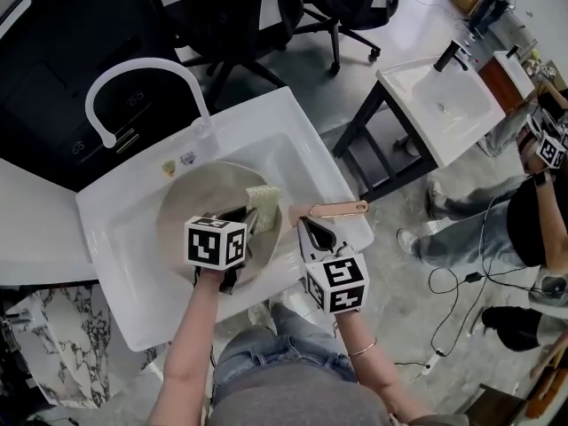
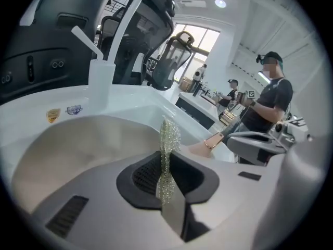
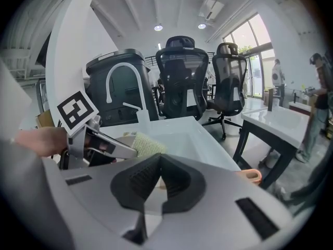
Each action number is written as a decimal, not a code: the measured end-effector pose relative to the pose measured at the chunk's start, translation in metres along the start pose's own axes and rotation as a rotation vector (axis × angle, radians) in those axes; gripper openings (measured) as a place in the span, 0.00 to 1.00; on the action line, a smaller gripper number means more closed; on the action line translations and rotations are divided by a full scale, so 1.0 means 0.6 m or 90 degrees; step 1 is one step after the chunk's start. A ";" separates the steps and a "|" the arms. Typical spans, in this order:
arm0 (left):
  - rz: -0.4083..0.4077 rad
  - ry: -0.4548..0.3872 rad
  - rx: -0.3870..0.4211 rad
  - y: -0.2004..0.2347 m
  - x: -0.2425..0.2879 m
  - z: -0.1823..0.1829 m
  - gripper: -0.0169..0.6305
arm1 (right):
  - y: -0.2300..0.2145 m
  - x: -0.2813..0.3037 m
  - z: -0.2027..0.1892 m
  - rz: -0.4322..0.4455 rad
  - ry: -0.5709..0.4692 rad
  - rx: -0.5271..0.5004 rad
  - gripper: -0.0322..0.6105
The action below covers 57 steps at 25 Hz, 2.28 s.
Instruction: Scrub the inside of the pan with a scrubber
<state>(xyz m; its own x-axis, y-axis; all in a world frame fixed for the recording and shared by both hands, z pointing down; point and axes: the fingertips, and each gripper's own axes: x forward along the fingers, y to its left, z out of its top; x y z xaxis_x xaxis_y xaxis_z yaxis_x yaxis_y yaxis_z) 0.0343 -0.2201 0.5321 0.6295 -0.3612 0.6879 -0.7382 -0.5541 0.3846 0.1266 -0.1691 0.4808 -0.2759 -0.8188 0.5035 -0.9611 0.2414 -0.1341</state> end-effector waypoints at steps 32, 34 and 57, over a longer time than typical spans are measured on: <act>0.360 0.187 0.112 0.244 -0.067 -0.082 0.13 | 0.086 0.109 0.022 0.133 0.044 -0.056 0.07; 0.393 0.185 0.117 0.261 -0.088 -0.080 0.13 | 0.093 0.110 0.024 0.138 0.043 -0.060 0.06; 0.334 -0.071 0.039 0.202 -0.195 0.001 0.13 | 0.070 0.027 0.021 0.052 0.002 -0.045 0.07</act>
<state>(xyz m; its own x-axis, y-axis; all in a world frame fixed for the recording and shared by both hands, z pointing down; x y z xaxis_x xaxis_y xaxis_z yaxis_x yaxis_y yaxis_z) -0.1284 -0.2453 0.4979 0.2047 -0.6773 0.7067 -0.9471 -0.3194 -0.0318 0.0816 -0.1789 0.4728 -0.3530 -0.7935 0.4957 -0.9323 0.3430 -0.1148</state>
